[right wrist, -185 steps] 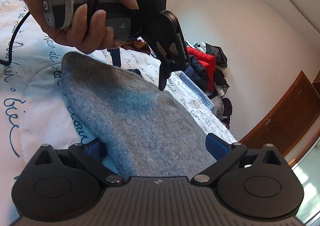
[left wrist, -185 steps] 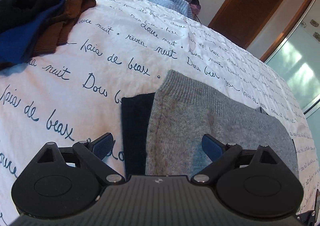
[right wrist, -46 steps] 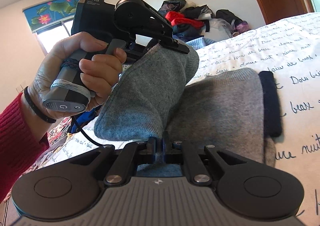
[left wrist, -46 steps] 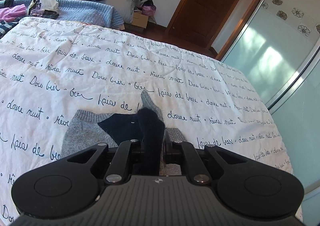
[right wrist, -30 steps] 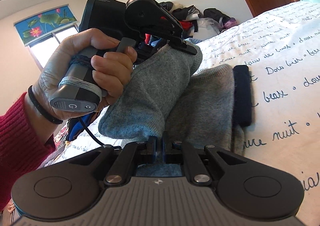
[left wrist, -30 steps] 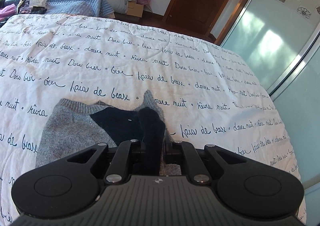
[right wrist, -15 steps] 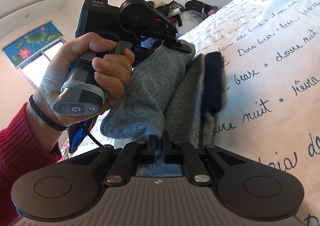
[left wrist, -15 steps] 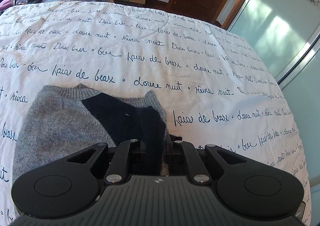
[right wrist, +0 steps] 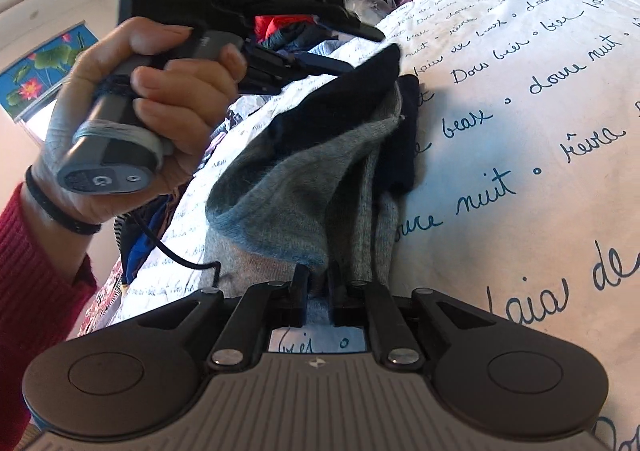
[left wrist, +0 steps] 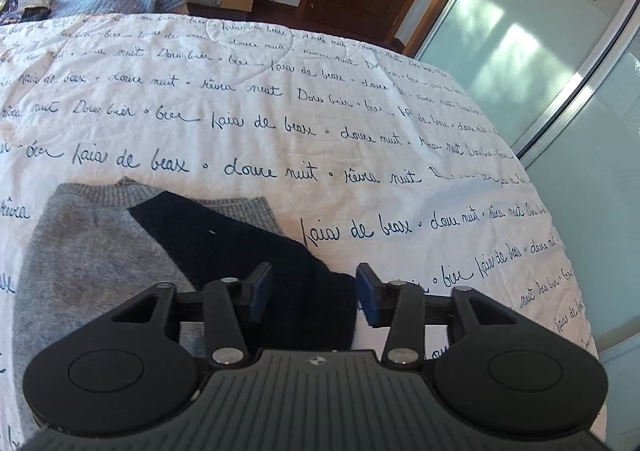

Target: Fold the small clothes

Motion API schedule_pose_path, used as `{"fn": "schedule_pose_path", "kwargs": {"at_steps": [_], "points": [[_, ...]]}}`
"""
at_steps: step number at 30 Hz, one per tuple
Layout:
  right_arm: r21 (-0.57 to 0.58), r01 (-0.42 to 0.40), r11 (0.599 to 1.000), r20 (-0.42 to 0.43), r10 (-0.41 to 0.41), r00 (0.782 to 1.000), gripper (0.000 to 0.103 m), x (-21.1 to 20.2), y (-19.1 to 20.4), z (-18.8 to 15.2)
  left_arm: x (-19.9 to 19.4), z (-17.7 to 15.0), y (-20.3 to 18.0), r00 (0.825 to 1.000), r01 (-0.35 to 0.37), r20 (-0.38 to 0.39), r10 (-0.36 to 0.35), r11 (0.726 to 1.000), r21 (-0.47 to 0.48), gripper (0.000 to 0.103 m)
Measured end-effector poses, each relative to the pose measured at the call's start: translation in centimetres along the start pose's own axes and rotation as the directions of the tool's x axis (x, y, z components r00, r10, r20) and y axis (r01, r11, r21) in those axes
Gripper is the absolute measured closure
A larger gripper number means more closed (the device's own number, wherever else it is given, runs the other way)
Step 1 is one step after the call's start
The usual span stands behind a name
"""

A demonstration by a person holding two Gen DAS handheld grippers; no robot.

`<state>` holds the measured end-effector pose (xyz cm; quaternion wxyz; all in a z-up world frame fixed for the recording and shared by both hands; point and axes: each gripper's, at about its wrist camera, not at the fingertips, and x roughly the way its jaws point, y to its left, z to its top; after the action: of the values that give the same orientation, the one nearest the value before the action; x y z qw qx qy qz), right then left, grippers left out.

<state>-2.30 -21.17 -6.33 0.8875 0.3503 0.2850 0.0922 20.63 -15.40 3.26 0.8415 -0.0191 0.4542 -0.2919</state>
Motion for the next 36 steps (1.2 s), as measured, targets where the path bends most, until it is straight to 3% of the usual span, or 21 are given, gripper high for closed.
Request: {"fn": "schedule_pose_path", "kwargs": {"at_steps": [2, 5, 7, 8, 9, 11, 16, 22, 24, 27, 31, 34, 36], "points": [[0.008, -0.003, 1.000, -0.007, 0.003, 1.000, 0.093, 0.1, -0.2, 0.0, -1.5, -0.5, 1.0, 0.999, -0.014, 0.035, 0.013, 1.000, 0.017, 0.040], [0.007, 0.001, 1.000, -0.017, -0.001, 1.000, 0.090, 0.4, -0.3, 0.2, -4.1, -1.7, 3.0, 0.996, -0.040, 0.077, 0.037, 0.998, 0.040, 0.037], [0.008, -0.007, 1.000, -0.022, 0.008, 1.000, 0.081, 0.5, -0.2, 0.3, -5.9, -2.9, 4.8, 0.993, -0.059, 0.104, 0.053, 0.997, 0.056, 0.034], [0.006, -0.024, 1.000, -0.019, 0.024, 1.000, 0.065, 0.4, -0.2, 0.4, -6.8, -3.7, 5.6, 0.990, -0.080, 0.119, 0.072, 0.995, 0.066, 0.033], [0.002, -0.042, 0.999, -0.012, 0.042, 0.999, 0.043, 0.3, -0.2, 0.4, -7.6, -4.4, 6.3, 0.987, -0.101, 0.134, 0.090, 0.992, 0.078, 0.032], [-0.012, -0.074, 0.997, 0.012, 0.074, 0.997, 0.027, -0.2, 0.3, 0.3, -9.3, -6.2, 7.9, 0.976, -0.154, 0.171, 0.134, 0.982, 0.106, 0.028], [-0.058, -0.055, 0.997, 0.022, 0.057, 0.998, 0.027, -0.2, 1.6, 1.2, -12.1, -11.3, 10.9, 0.946, -0.267, 0.239, 0.220, 0.947, 0.182, 0.027], [0.058, -0.074, 0.996, 0.007, 0.074, 0.997, 0.029, 1.2, 1.1, 3.4, -13.1, -16.2, 11.9, 0.949, -0.255, 0.251, 0.192, 0.934, 0.251, 0.026], [0.112, -0.081, 0.990, -0.035, 0.085, 0.996, 0.061, 2.1, 0.6, 3.9, -13.1, -17.5, 11.3, 0.949, -0.255, 0.260, 0.178, 0.919, 0.300, 0.026], [0.194, -0.089, 0.977, -0.057, 0.101, 0.993, 0.076, 2.5, 0.0, 4.3, -13.1, -19.2, 9.8, 0.941, -0.276, 0.296, 0.164, 0.879, 0.389, 0.019], [0.360, -0.187, 0.914, -0.020, 0.207, 0.978, 0.084, 2.2, -1.0, 5.1, -12.8, -20.9, 7.2, 0.922, -0.314, 0.362, 0.134, 0.806, 0.501, 0.013], [0.437, -0.253, 0.863, 0.032, 0.266, 0.963, 0.085, 2.2, -1.1, 6.0, -11.9, -21.5, 5.7, 0.914, -0.336, 0.386, 0.127, 0.769, 0.544, 0.013], [0.481, -0.305, 0.822, 0.062, 0.314, 0.947, 0.086, 2.4, -1.1, 6.2, -11.2, -21.6, 5.2, 0.910, -0.347, 0.393, 0.131, 0.758, 0.552, 0.013]]}}
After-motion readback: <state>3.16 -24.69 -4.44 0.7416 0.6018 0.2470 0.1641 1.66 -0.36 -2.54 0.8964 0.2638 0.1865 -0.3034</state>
